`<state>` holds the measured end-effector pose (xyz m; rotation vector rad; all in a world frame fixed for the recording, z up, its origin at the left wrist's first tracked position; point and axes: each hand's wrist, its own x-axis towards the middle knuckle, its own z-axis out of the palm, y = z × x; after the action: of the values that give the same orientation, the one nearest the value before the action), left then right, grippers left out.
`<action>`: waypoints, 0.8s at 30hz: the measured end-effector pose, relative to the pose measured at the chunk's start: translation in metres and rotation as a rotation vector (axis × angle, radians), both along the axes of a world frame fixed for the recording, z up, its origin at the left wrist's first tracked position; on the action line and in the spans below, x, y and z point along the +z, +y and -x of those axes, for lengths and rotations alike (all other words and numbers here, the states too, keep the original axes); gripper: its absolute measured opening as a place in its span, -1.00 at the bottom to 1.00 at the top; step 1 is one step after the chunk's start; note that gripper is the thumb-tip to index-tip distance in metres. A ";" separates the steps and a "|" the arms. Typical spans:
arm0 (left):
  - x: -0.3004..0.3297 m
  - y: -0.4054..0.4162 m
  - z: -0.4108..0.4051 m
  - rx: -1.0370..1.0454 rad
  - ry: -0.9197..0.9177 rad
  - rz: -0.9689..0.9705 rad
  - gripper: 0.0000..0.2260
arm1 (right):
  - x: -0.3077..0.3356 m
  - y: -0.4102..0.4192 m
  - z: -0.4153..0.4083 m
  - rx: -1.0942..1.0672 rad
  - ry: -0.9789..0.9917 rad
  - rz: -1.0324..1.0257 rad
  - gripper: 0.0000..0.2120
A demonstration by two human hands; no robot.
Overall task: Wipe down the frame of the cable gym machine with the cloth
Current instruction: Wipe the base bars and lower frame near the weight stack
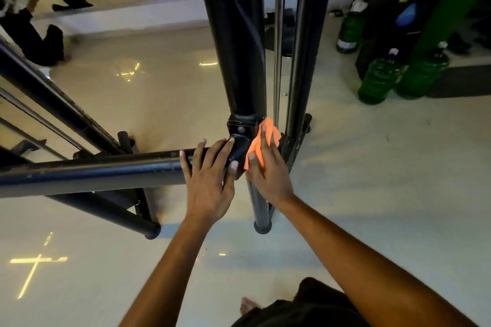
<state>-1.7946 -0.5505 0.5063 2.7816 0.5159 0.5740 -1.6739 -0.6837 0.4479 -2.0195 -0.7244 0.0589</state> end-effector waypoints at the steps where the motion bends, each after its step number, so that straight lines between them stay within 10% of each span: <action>1: -0.001 -0.001 0.000 0.006 -0.007 -0.011 -0.54 | 0.001 0.000 0.003 -0.001 -0.019 -0.006 -0.33; 11: -0.002 -0.035 -0.003 0.040 -0.074 0.037 -0.59 | 0.021 -0.069 -0.032 0.108 -0.302 0.187 -0.49; 24: 0.138 -0.122 -0.078 0.140 -0.248 -0.134 -0.53 | 0.216 -0.127 -0.168 0.414 -0.599 0.023 -0.48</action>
<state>-1.7166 -0.6723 0.6448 2.7554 0.6409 1.0034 -1.5059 -0.8106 0.6637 -1.8817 -1.5168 -0.3105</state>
